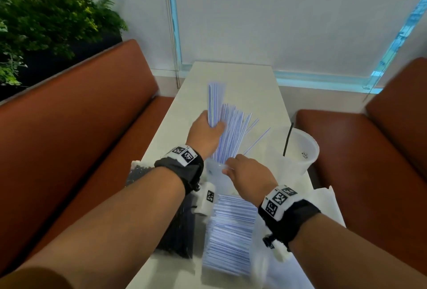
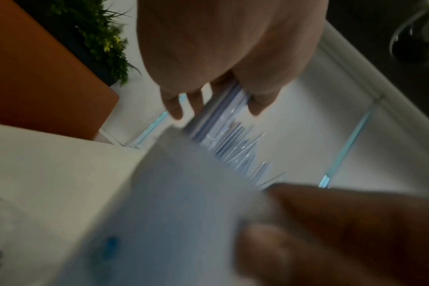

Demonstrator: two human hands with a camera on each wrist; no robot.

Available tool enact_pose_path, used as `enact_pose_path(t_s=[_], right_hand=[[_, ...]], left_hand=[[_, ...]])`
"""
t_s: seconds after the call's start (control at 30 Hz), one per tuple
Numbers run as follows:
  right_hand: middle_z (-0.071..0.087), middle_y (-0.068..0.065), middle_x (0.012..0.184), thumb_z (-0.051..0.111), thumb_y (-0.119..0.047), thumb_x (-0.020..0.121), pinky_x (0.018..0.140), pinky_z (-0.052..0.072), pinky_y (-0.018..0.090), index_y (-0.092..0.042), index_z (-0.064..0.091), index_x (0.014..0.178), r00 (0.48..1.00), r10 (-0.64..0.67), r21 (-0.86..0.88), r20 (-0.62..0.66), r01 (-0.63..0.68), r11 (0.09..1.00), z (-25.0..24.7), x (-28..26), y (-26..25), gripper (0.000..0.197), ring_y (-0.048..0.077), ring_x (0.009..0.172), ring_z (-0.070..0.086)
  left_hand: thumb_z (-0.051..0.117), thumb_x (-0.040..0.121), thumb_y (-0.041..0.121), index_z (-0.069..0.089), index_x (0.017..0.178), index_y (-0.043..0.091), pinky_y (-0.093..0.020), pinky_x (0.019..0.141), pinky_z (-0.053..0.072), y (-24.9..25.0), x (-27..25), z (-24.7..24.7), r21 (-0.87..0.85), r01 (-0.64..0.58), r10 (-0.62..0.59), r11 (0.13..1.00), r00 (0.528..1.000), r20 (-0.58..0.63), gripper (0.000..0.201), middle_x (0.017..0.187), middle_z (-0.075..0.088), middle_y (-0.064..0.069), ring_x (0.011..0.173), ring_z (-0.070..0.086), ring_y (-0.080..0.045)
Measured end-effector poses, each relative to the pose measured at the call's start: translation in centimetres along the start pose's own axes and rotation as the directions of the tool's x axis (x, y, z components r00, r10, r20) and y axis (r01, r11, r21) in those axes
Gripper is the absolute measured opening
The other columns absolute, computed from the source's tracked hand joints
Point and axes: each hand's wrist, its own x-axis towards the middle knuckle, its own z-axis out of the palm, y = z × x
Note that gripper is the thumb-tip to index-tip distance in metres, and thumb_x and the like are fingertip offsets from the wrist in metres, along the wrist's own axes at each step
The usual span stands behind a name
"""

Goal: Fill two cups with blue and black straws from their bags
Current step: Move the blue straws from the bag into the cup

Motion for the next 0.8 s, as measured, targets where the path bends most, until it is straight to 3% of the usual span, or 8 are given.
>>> enact_pose_path(t_s=[0.07,0.13,0.2,0.3,0.47,0.6,0.7,0.8], right_hand=[[0.048,-0.003,0.099,0.032,-0.045,0.107,0.065,0.04,0.035,-0.021,0.053,0.108,1.0,-0.011,0.003,-0.016,0.011,1.0,0.4,0.0,0.2,0.032,0.025,0.086,0.056],[0.05,-0.002,0.103,0.032,-0.045,0.107,0.064,0.038,0.034,-0.022,0.052,0.11,0.999,-0.021,-0.028,-0.03,0.021,0.999,0.6,0.1,0.2,0.031,0.025,0.085,0.053],[0.05,-0.001,0.103,0.032,-0.046,0.107,0.063,0.036,0.034,-0.022,0.052,0.11,0.999,-0.013,-0.036,-0.037,0.012,0.999,0.7,0.1,0.2,0.031,0.023,0.082,0.048],[0.046,-0.003,0.101,0.034,-0.045,0.107,0.062,0.035,0.034,-0.022,0.051,0.111,1.0,0.02,-0.04,-0.013,-0.02,0.999,0.5,0.1,-0.1,0.029,0.02,0.081,0.04],[0.042,-0.004,0.103,0.036,-0.04,0.108,0.064,0.037,0.035,-0.023,0.047,0.117,0.998,0.032,-0.055,0.06,-0.029,0.998,-0.4,0.2,-0.6,0.023,0.021,0.089,0.045],[0.046,0.0,0.118,0.05,-0.03,0.104,0.067,0.042,0.036,-0.024,0.044,0.128,0.994,0.037,-0.06,0.103,-0.031,0.998,-0.8,0.2,-0.8,0.025,0.027,0.104,0.052],[0.043,0.001,0.126,0.059,-0.02,0.098,0.071,0.047,0.036,-0.027,0.042,0.136,0.986,0.044,-0.119,0.161,-0.025,0.993,-1.1,0.2,-1.0,0.042,0.028,0.108,0.052],[0.042,0.003,0.127,0.062,-0.013,0.094,0.071,0.048,0.036,-0.026,0.042,0.138,0.982,0.032,-0.161,0.188,-0.002,0.987,-1.1,0.3,-1.1,0.05,0.029,0.109,0.052]], left_hand=[[0.074,0.087,0.043,0.053,0.119,0.018,-0.031,0.089,0.046,-1.6,0.2,0.0,0.122,0.077,-0.09,0.989,0.991,0.097,0.046,0.126,0.058,-0.001,0.106,0.057,-0.014],[0.081,0.076,0.055,0.035,0.147,0.017,-0.029,0.103,0.035,-2.1,0.7,-0.4,0.088,0.12,-0.132,0.989,0.981,0.144,0.093,0.148,0.041,-0.002,0.131,0.043,-0.015],[0.083,0.061,0.07,0.02,0.156,0.024,-0.037,0.115,0.033,-1.7,1.6,-0.6,0.052,0.114,-0.123,0.992,0.965,0.23,0.123,0.157,0.035,0.001,0.142,0.037,-0.016],[0.08,0.049,0.079,0.009,0.158,0.03,-0.044,0.117,0.035,-0.3,3.2,-0.2,0.111,0.056,-0.089,0.992,0.943,0.322,0.139,0.159,0.035,0.002,0.142,0.038,-0.017],[0.088,0.052,0.07,-0.003,0.157,0.038,-0.032,0.113,0.029,1.6,4.8,2.3,0.107,-0.086,0.037,0.99,0.918,0.396,0.142,0.167,0.014,-0.004,0.149,0.024,-0.016],[0.091,0.051,0.064,0.005,0.154,0.039,-0.033,0.109,0.035,2.9,5.0,4.5,0.122,-0.18,0.119,0.976,0.911,0.395,0.136,0.157,0.027,-0.005,0.141,0.031,-0.012],[0.088,0.06,0.063,0.024,0.147,0.029,-0.029,0.097,0.039,3.4,5.0,5.4,0.301,-0.234,0.083,0.924,0.894,0.44,0.113,0.144,0.035,-0.002,0.127,0.044,-0.015],[0.083,0.071,0.056,0.041,0.122,0.026,-0.028,0.075,0.045,3.6,5.1,5.6,0.392,-0.266,0.09,0.881,0.906,0.415,0.073,0.122,0.042,0.004,0.097,0.056,-0.012]])
